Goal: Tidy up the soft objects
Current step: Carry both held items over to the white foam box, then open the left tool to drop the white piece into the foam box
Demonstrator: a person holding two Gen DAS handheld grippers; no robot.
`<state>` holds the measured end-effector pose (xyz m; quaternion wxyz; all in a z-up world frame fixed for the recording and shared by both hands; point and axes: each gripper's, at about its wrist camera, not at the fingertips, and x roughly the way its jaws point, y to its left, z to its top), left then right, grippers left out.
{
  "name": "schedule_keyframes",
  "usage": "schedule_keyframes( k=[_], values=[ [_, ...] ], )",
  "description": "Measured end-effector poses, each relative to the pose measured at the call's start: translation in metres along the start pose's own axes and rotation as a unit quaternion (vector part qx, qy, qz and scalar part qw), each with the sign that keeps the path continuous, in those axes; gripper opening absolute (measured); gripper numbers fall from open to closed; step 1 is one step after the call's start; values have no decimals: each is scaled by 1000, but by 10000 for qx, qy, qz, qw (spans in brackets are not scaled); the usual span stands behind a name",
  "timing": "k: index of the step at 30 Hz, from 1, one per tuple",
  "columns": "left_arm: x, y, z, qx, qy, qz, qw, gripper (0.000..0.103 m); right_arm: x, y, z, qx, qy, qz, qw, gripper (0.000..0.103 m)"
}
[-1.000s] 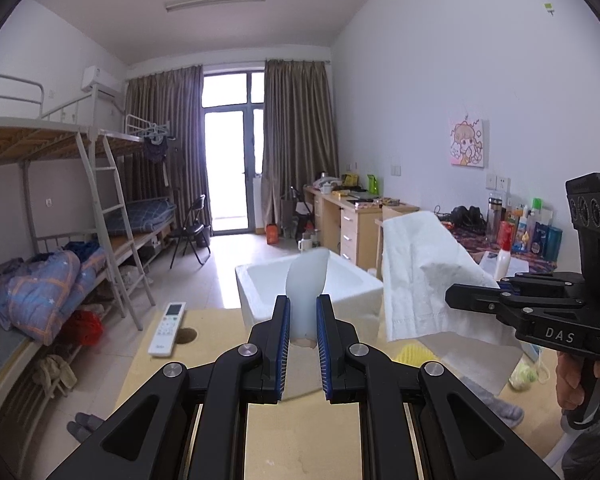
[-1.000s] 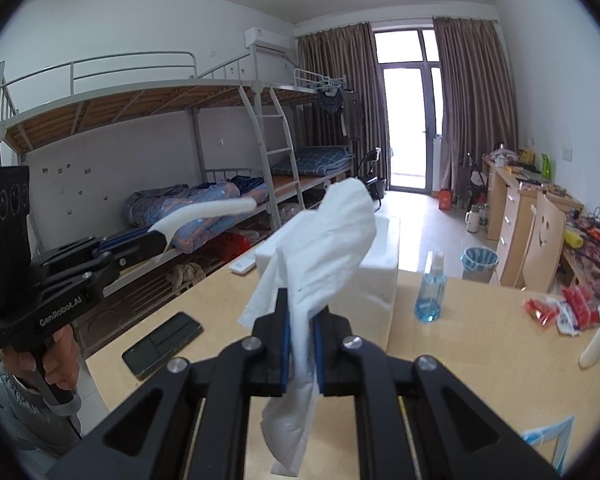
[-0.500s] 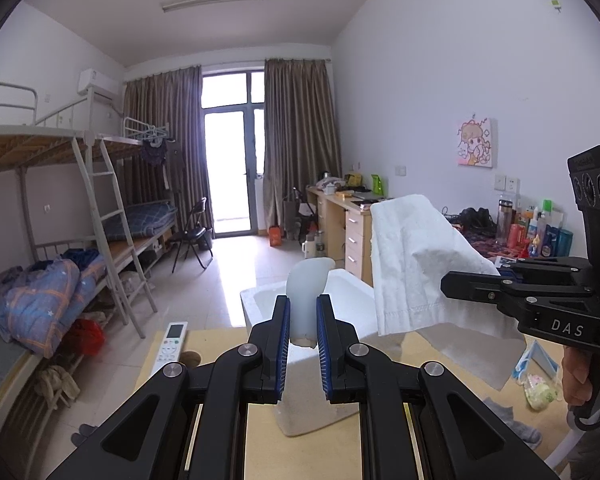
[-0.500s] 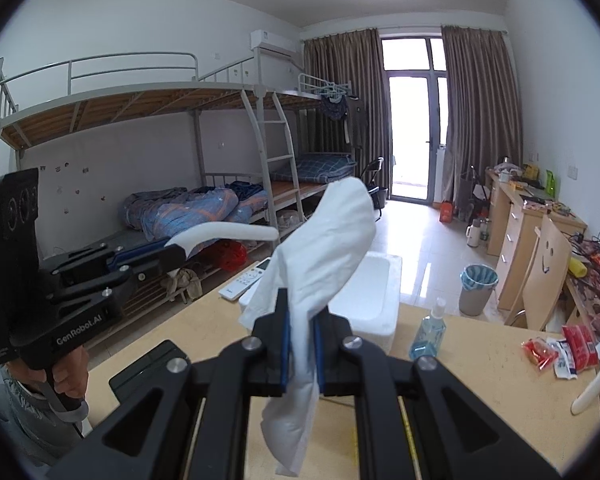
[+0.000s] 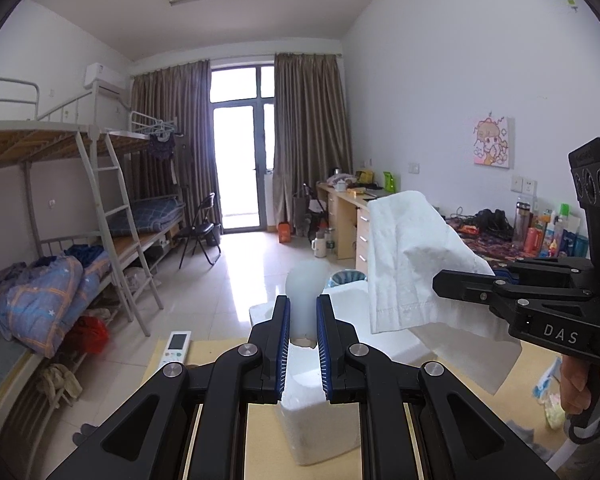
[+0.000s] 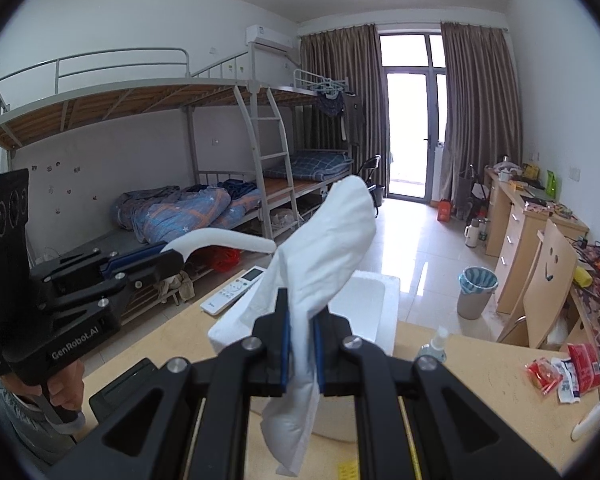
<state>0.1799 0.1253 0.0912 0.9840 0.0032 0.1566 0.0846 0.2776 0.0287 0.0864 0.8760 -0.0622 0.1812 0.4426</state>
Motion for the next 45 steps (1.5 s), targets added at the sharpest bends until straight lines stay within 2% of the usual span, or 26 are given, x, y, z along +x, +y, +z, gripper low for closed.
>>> schedule_keyframes(
  k=[6,15,29,45],
  values=[
    [17,6,2,8,26,90,10000,14,18,-4,9,21,33,-91,10000,13],
    [31,6,-1,-3,185,25,9998,14,33,-11,6,250,124,-98,9996,13],
    [53,-15,2,58,402,-406,9984,14,9,-30,13,503,-35,-375,9980,13],
    [80,-10,-11,-4,892,-525,9946,14,17,-35,11,540,26,-436,9976,13]
  ],
)
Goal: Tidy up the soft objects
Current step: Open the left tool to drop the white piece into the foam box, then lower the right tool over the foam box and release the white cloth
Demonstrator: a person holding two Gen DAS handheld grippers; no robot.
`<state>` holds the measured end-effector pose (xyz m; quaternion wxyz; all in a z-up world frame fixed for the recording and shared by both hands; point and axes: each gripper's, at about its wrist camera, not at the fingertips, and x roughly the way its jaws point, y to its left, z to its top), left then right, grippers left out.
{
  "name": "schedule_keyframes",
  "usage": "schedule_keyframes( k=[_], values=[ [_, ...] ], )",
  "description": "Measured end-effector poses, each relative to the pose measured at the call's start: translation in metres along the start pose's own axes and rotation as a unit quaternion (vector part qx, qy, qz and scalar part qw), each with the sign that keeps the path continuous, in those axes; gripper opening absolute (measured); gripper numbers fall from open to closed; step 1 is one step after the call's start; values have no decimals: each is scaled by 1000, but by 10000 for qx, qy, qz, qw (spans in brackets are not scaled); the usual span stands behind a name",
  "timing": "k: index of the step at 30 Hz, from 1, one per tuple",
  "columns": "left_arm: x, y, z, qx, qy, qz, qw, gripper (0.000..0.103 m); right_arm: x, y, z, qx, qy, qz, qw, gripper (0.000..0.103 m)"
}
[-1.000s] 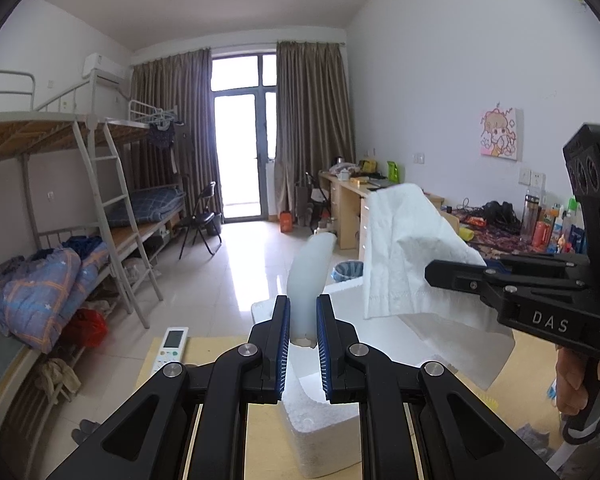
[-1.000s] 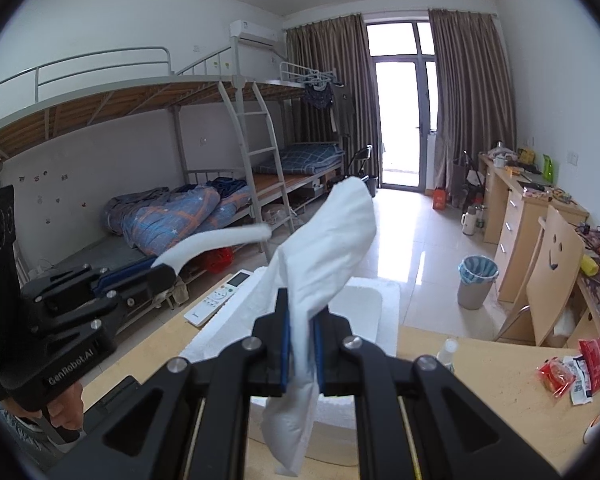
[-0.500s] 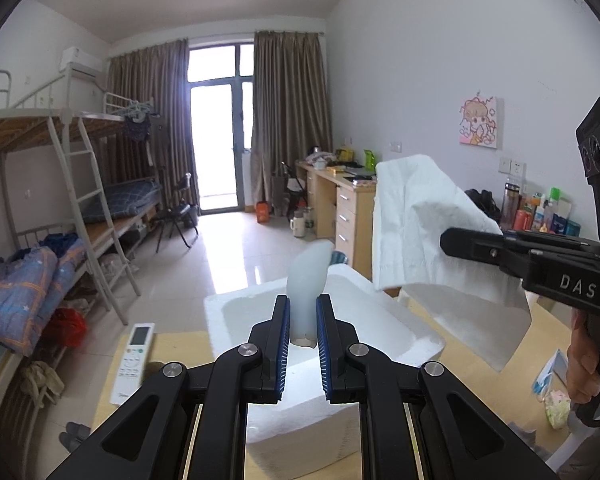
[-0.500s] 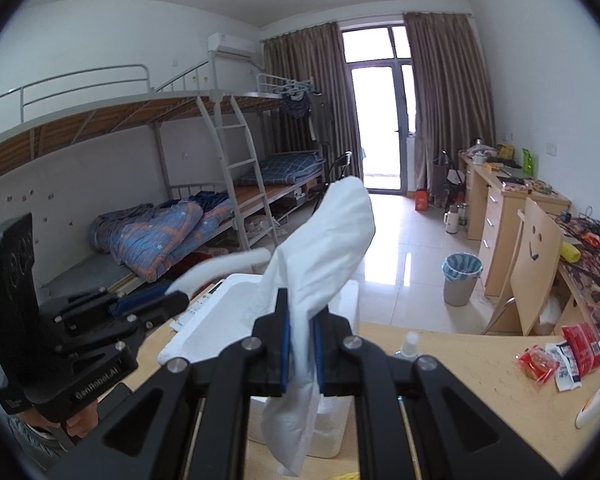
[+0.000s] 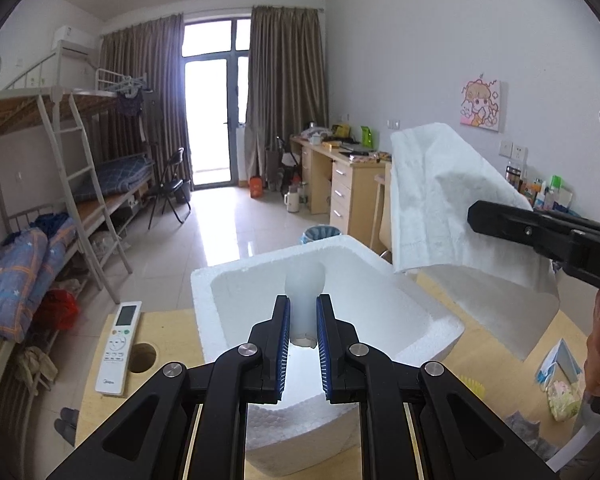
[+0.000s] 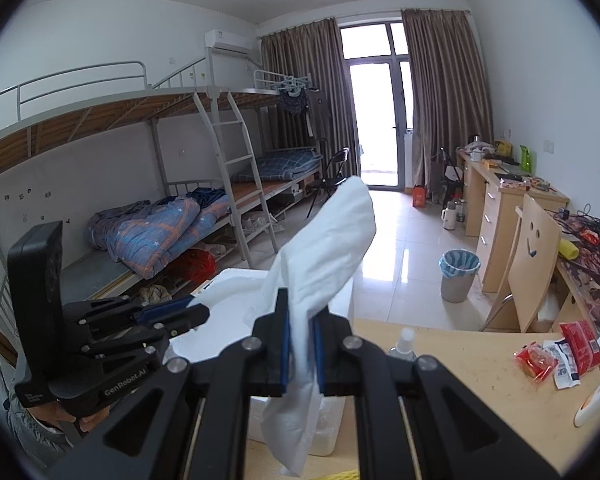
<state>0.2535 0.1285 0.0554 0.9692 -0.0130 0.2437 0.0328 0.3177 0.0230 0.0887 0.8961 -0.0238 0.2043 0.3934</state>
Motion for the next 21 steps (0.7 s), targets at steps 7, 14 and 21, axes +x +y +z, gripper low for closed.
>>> schedule_keyframes(
  k=[7,14,21],
  values=[
    [3,1,0,43,23,39,10000,24,0,1,-1,6,14,1,10000,13],
    [-8,4,0,-2,-336,256,9991,96,0,0,-2,17,-3,-23,10000,13],
    [-18,10,4,-62,-396,329,9987,99,-1,-1,-2,-28,-8,11,10000,13]
  ],
)
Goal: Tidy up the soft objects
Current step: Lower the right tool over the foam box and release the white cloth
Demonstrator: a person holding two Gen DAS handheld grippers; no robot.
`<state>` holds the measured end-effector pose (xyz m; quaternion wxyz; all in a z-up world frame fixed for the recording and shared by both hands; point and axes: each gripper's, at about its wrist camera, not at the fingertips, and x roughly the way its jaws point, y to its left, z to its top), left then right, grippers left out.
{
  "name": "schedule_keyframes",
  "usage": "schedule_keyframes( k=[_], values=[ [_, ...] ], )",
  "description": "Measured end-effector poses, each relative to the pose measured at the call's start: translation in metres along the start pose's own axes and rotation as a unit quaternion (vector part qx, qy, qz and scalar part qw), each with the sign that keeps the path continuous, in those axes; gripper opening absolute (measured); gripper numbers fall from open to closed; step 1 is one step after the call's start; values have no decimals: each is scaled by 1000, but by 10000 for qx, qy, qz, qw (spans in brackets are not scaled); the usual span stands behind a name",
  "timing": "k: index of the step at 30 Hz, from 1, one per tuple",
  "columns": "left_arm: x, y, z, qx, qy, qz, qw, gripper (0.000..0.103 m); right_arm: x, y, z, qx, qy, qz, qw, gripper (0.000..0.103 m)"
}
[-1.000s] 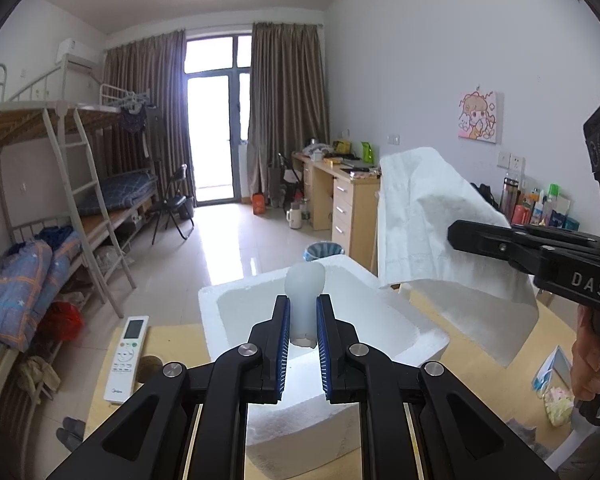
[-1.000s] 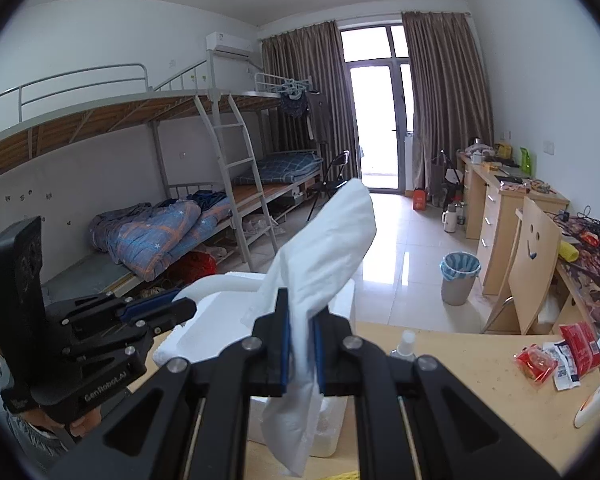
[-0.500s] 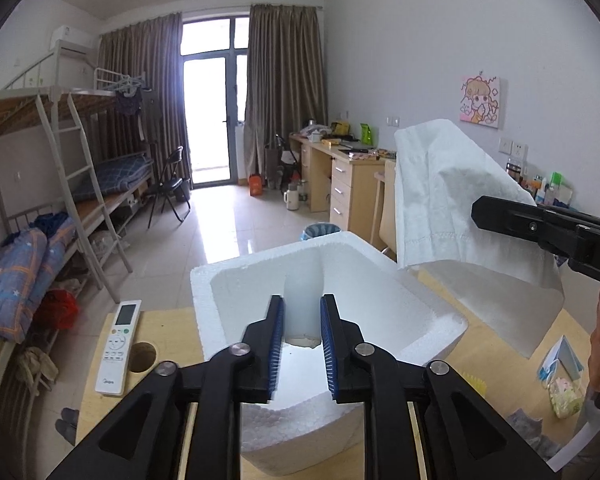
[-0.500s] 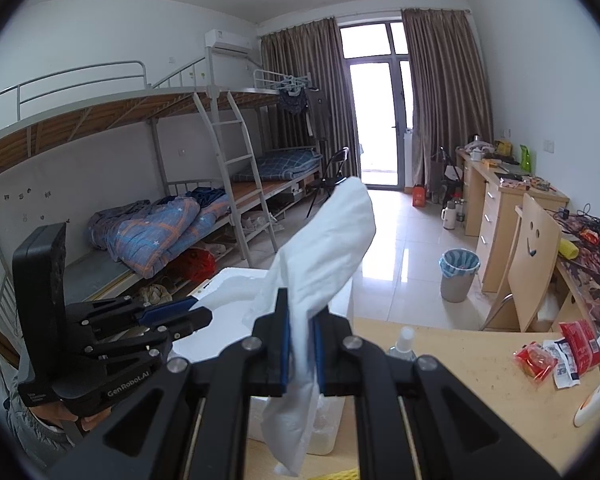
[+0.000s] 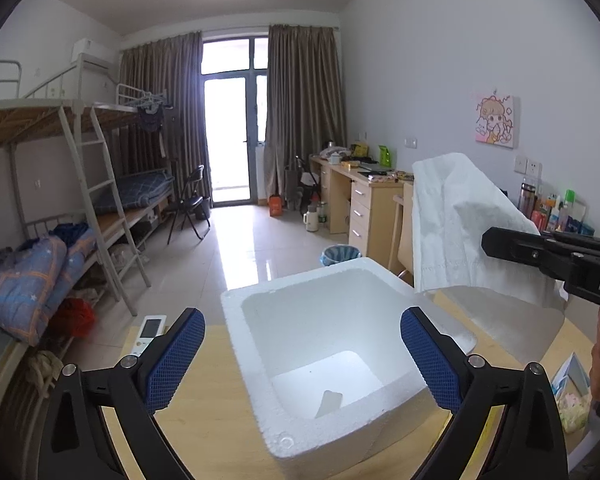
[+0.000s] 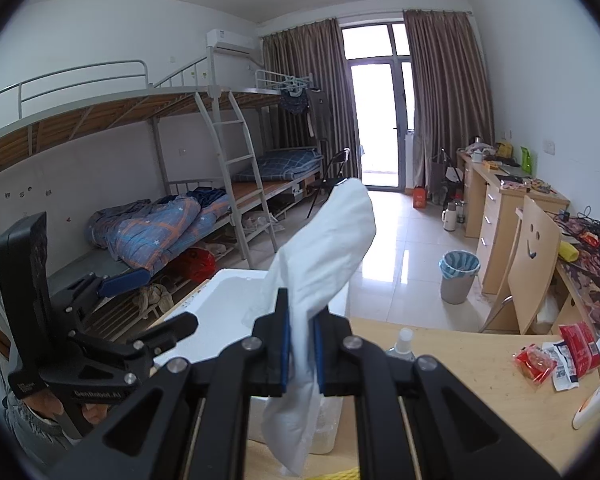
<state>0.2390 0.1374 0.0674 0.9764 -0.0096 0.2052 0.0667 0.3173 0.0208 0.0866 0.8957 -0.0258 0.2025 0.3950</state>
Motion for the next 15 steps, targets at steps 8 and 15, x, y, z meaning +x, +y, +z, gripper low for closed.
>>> schedule_keyframes(
  k=[8,15],
  values=[
    [-22,13,-2,-20,-177,352,9992,99,1,8,5,-130,-43,178,9997,13],
    [-39,29,-9,-173,-235,545,9981,99,16,26,10,-248,104,399,9988,13]
  ],
)
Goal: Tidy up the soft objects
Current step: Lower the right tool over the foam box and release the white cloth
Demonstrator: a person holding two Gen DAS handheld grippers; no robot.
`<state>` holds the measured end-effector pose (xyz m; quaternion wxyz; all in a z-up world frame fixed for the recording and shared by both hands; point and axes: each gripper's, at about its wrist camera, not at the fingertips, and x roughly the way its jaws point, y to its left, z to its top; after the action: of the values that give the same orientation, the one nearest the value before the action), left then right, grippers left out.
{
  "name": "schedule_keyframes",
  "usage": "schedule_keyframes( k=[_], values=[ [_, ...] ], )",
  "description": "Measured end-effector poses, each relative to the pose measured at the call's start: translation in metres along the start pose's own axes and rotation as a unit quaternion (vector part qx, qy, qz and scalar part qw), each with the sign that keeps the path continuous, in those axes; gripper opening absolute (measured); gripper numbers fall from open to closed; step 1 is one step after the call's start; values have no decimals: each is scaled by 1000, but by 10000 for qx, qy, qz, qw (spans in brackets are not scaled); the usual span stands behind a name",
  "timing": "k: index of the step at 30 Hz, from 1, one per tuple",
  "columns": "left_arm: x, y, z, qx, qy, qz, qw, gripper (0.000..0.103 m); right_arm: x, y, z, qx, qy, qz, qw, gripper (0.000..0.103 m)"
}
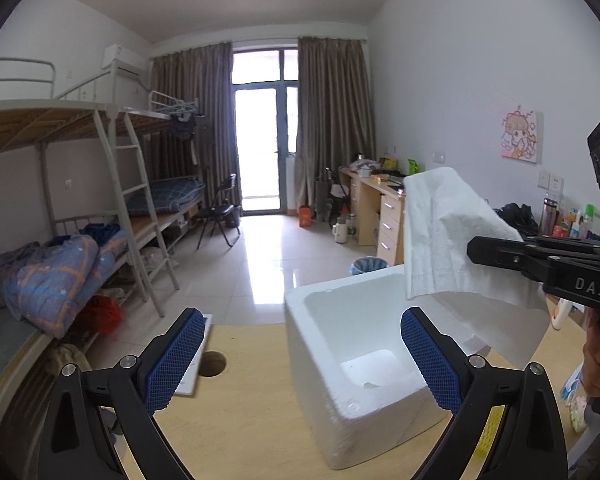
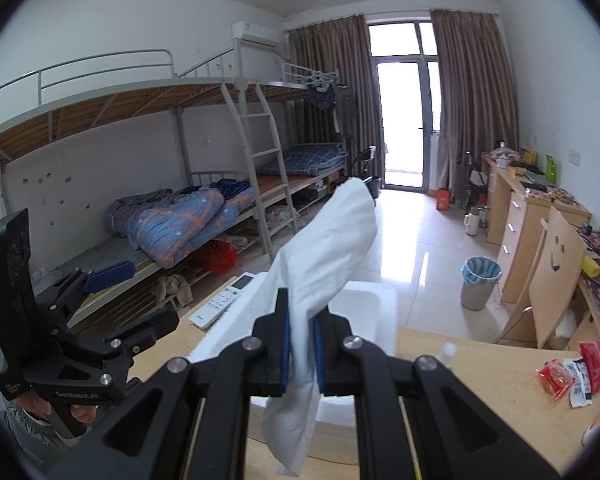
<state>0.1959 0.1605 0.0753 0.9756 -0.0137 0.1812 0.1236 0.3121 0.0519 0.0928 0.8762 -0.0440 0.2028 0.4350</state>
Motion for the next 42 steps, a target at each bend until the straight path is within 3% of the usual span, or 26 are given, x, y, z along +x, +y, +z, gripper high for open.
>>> schedule_keyframes(
  k=[5,16,18,20,22,25,40,42],
  values=[
    [-5,9,-4,-82,-9,48,10000,99,14,9,1,-50,102,135,9998,13],
    [-10,12,-7,-77,-93,12,9999,99,43,5,-7,-26,504,-21,9987,14],
    [-11,14,-7,-104,-110,6,9999,99,44,6,-9,-49,579,-106,9983,23],
    [-13,15,-7,-110,-115,-9,9999,99,46,7,-11,-91,697,-218,9973,54],
    [-13,14,-7,-104,-134,8,9999,99,46,6,-14,-96,762,-304,9966,64],
    [-15,14,-7,-127,-131,-8,9998,99,42,10,-15,-243,773,-479,9956,65],
    [-29,6,-6,-73,-199,-27,9998,99,17,16,-13,-188,630,-410,9970,66],
    [-34,4,-8,-59,-211,-51,9997,99,12,16,-12,-154,592,-402,9973,70]
  ],
)
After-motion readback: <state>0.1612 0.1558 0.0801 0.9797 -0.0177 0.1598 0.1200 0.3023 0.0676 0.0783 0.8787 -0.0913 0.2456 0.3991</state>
